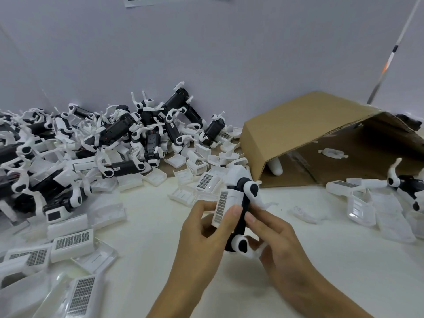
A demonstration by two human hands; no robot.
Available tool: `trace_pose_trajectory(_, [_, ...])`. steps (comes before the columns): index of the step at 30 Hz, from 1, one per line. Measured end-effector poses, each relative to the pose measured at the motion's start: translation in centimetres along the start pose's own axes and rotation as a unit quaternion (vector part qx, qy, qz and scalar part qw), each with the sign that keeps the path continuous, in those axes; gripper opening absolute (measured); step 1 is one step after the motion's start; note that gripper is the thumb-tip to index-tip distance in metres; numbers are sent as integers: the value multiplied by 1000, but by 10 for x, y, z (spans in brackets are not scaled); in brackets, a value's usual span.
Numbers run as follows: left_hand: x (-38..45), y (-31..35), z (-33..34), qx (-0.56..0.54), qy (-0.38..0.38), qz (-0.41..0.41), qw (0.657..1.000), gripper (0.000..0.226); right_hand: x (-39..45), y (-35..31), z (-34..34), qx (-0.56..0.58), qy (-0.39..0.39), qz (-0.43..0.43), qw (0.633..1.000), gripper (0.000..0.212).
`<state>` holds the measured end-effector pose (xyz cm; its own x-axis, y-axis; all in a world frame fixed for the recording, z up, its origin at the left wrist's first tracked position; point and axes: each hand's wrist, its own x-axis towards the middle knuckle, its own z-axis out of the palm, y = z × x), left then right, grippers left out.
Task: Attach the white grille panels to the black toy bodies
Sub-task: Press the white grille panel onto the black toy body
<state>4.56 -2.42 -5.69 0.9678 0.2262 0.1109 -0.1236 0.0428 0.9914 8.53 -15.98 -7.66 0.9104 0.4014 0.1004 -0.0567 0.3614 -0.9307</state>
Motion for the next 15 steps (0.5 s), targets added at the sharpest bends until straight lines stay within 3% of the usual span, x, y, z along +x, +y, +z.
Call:
trace_pose_trajectory(4, [-1,3,-1,-26,-7,-12,1000,34,1,2,-3,-41,-1,-16,999,35])
trace_pose_trajectory(6, [-3,2,2,17,31,38,999,30,0,3,-3,-92,23,-44,995,35])
trace_pose_trajectory(9, [-6,-2,4,100,50,126,986,38,-4,0,2,-71,33,-55,995,50])
trace_pose_trajectory(11, [-8,-3,6,113,31,144,983,44,-6,-3,4,-70,33,-48,996,60])
trace_pose_trajectory(15, [-5,-2,0,82,-60,106,989,56,-6,-10,4,-77,38,-55,995,40])
